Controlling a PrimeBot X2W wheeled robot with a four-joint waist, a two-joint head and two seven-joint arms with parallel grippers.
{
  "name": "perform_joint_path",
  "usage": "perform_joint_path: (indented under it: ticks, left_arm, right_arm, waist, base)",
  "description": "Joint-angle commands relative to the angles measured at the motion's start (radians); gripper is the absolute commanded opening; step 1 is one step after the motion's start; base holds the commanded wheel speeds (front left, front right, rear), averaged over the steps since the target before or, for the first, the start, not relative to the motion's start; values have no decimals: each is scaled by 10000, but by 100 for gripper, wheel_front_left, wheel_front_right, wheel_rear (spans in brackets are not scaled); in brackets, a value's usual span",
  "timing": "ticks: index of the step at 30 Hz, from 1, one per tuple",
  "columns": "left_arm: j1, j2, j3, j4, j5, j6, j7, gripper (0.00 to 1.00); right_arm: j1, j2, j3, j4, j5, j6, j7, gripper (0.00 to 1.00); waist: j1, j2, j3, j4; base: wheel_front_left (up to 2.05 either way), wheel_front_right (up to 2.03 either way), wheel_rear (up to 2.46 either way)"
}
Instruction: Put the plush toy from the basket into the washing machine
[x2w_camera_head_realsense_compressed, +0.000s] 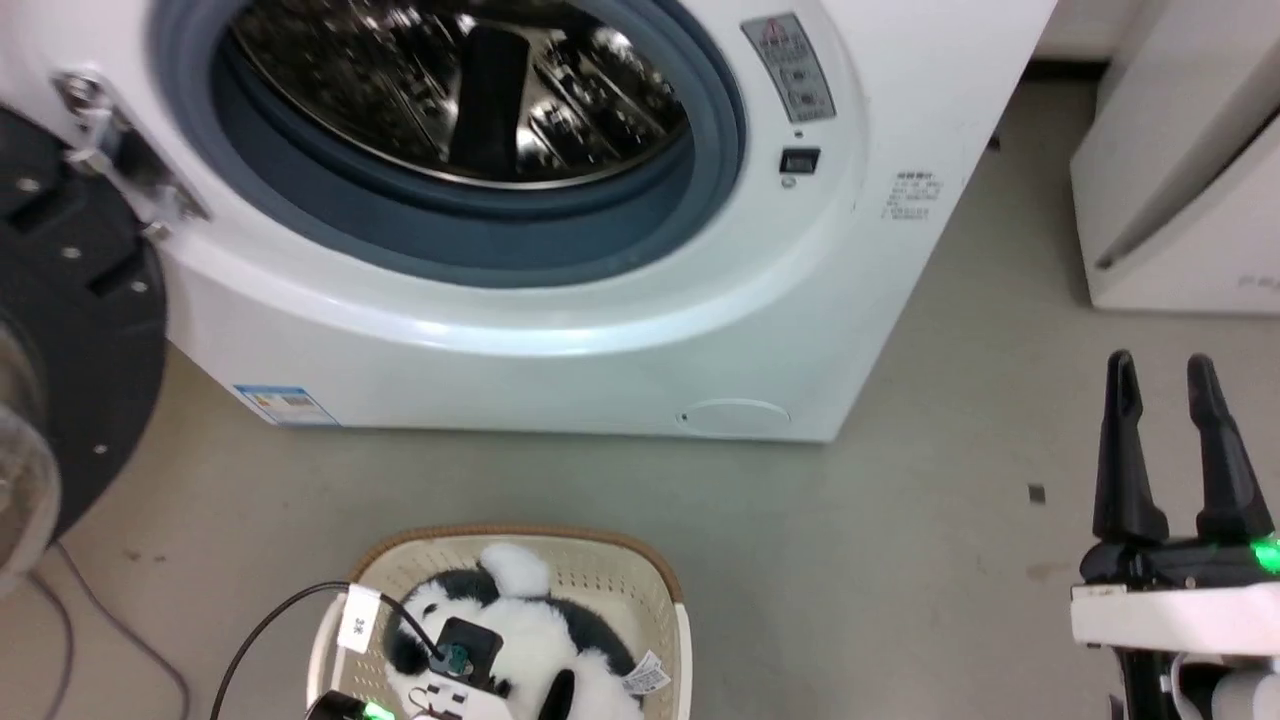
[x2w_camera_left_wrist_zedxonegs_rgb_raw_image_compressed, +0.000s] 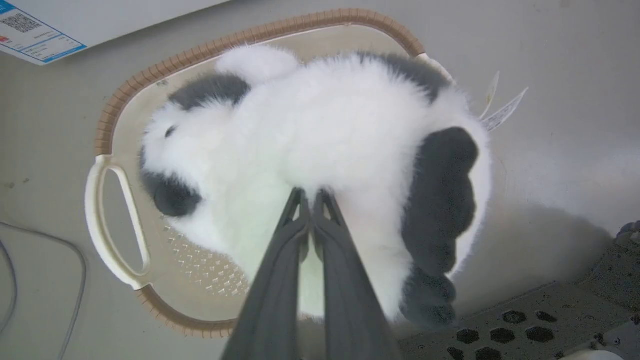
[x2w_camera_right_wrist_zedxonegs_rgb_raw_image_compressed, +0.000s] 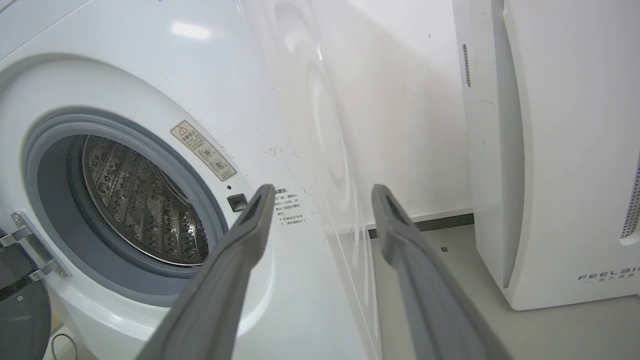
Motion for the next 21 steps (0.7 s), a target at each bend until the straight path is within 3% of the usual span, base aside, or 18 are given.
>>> perform_joint_path:
  ticks: [1, 11, 21]
  left_arm:
    - [130, -57, -35, -33, -54, 24, -226, 0]
    - [435, -111, -91, -768, -142, 326, -640, 0]
    - [937, 208, 119, -3047, -74, 812, -662, 0]
  right_arm:
    - [248, -4, -9, 44, -30, -7, -44, 100]
    - [829, -4, -43, 121, 6, -7, -44, 100]
    - [1144, -4, 5, 199, 76, -7, -44, 100]
  waist:
    - [1, 0, -536, 261]
    - [1, 0, -1292, 581]
    - [1, 0, -1798, 721]
  base:
    - [0, 0, 0]
    - [0, 0, 0]
    - [0, 0, 0]
